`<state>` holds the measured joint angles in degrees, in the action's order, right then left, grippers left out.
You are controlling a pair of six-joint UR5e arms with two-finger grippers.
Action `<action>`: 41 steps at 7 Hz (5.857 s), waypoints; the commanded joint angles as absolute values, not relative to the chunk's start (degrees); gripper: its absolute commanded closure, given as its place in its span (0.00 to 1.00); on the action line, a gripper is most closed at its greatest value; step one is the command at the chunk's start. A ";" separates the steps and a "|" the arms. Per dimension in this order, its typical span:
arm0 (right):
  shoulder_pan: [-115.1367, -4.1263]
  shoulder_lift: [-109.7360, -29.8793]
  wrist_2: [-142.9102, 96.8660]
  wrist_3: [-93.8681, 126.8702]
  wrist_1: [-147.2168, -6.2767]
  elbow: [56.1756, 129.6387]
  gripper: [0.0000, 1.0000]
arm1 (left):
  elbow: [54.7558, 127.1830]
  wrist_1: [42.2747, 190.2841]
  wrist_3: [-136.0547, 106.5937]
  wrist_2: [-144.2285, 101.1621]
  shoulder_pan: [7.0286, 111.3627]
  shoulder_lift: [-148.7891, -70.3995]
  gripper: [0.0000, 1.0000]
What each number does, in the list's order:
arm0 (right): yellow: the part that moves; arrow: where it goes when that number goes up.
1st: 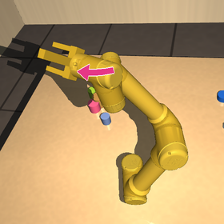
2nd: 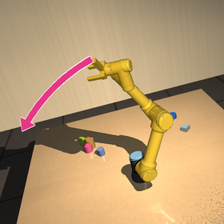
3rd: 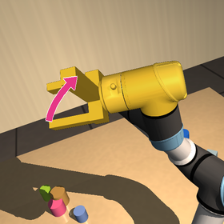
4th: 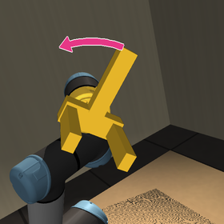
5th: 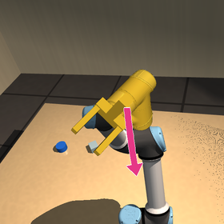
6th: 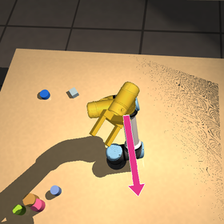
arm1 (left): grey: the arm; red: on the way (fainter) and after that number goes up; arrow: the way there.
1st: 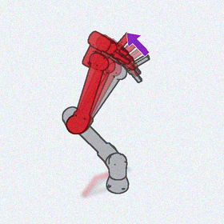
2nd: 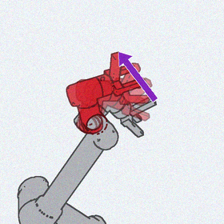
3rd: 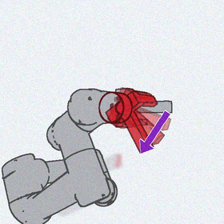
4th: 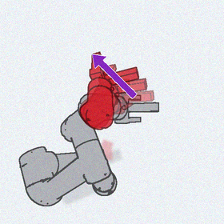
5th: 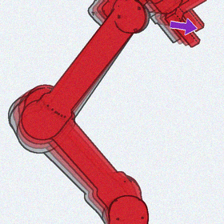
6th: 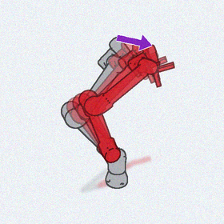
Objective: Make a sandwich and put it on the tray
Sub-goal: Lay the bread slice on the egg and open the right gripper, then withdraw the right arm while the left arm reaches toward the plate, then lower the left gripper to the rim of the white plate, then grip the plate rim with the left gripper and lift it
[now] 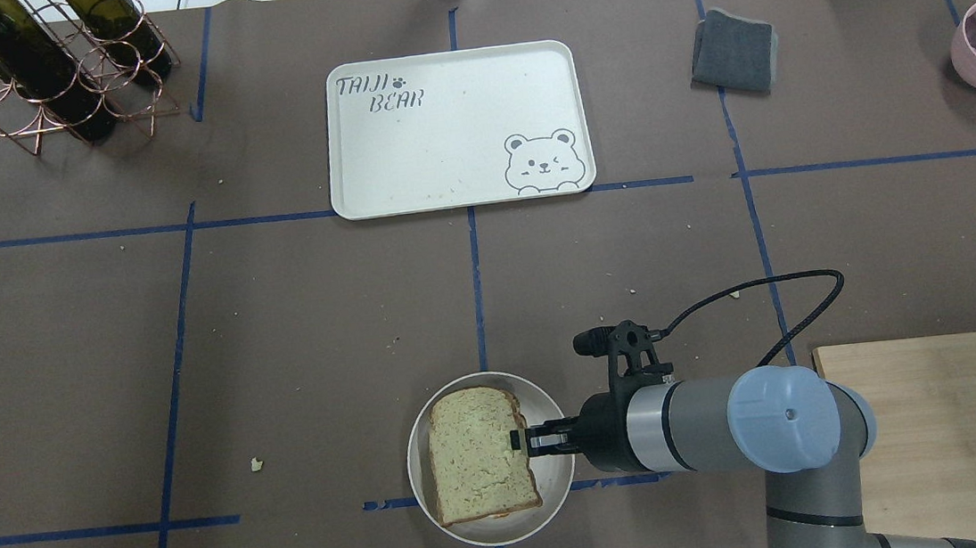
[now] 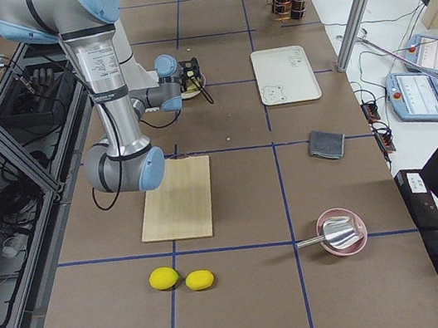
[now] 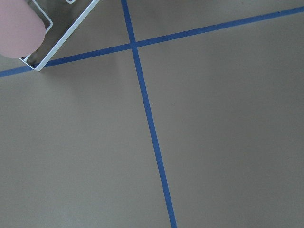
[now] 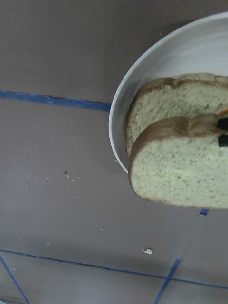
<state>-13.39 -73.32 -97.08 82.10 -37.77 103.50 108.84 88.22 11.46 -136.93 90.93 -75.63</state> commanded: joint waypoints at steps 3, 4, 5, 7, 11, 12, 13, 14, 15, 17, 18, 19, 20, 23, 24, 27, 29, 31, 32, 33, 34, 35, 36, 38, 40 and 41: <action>-22.46 -73.21 -105.33 82.09 -55.28 112.10 0.00 | 109.42 88.59 11.51 -136.85 90.97 -75.85 0.00; -26.85 -72.17 -110.08 81.39 -64.59 115.02 0.00 | 110.38 91.99 11.43 -136.24 90.88 -75.94 0.00; -31.51 -72.07 -114.30 74.86 -70.95 115.31 0.00 | 110.48 97.59 11.69 -134.14 90.70 -75.85 0.00; -43.44 -73.29 -121.95 54.25 -83.17 114.88 0.00 | 110.04 100.98 10.99 -133.24 90.70 -80.38 0.00; -67.24 -90.92 -128.46 8.81 -89.82 114.09 0.00 | 110.21 111.10 4.24 -138.03 88.18 -88.49 0.00; -73.76 -95.49 -130.85 -1.91 -89.74 112.60 0.00 | 111.78 114.14 -2.13 -138.68 84.94 -89.55 0.00; -79.57 -99.54 -131.13 -7.76 -89.65 112.15 0.00 | 113.88 117.13 -4.20 -140.34 80.20 -89.47 0.00; -85.02 -102.80 -131.31 -9.04 -89.74 112.06 0.00 | 114.43 116.81 -11.18 -142.45 72.15 -90.69 0.00; -87.77 -104.83 -130.96 -9.31 -89.56 110.32 0.00 | 115.30 116.98 -28.30 -142.38 65.11 -94.27 0.00; -88.50 -106.87 -131.30 -9.32 -88.94 108.72 0.00 | 119.59 116.98 -49.21 -133.75 50.87 -97.20 0.00; -88.51 -106.96 -131.92 -9.06 -89.47 108.63 0.00 | 120.49 116.90 -60.36 -124.89 42.10 -98.43 0.00; -88.51 -106.96 -132.27 -8.97 -89.65 108.37 0.00 | 119.37 116.72 -68.39 -115.15 33.49 -100.26 0.00; -88.51 -107.05 -132.01 -9.23 -89.39 108.28 0.00 | 116.83 116.72 -73.86 -110.79 28.35 -102.37 0.03; -88.51 -107.58 -131.57 -8.53 -89.03 107.23 0.00 | 109.63 116.89 -88.38 -100.39 17.86 -108.61 0.40; -88.51 -107.58 -131.57 -8.53 -89.03 107.14 0.00 | 108.64 116.98 -89.03 -98.72 16.01 -108.89 0.45; -88.68 -107.67 -131.57 -8.61 -89.03 107.14 0.00 | 106.71 117.16 -89.12 -98.00 13.28 -110.12 0.51; -88.68 -107.67 -131.48 -8.70 -89.03 106.96 0.00 | 106.26 117.16 -89.12 -97.91 12.40 -110.65 0.54; -88.68 -107.75 -131.48 -8.70 -88.95 106.61 0.00 | 106.17 117.16 -89.12 -97.91 12.30 -110.74 0.83; -88.68 -107.67 -131.48 -8.70 -88.95 106.61 0.00 | 106.08 117.16 -89.12 -97.91 12.30 -110.66 1.00; -88.68 -107.67 -131.40 -8.70 -88.95 106.61 0.00 | 106.17 117.16 -89.03 -97.91 12.30 -110.65 1.00; -88.68 -107.67 -131.40 -8.70 -88.95 106.61 0.00 | 106.78 117.07 -88.95 -98.08 12.39 -110.65 1.00; -88.68 -107.58 -131.31 -8.70 -88.86 106.52 0.00 | 108.09 116.98 -88.68 -98.35 12.65 -110.65 1.00; -88.68 -107.49 -131.31 -8.70 -88.86 106.00 0.00 | 108.45 116.81 -88.33 -98.61 13.87 -110.74 1.00; -88.68 -107.49 -131.31 -8.79 -88.86 106.00 0.00 | 107.50 116.63 -83.63 -100.27 20.71 -114.93 1.00; -88.68 -107.58 -131.31 -8.88 -88.86 106.00 0.00 | 98.58 117.16 -75.98 -107.98 32.20 -122.03 1.00; -88.68 -107.67 -131.31 -8.96 -88.86 106.00 0.00 | 92.70 117.33 -72.72 -109.50 36.17 -126.26 1.00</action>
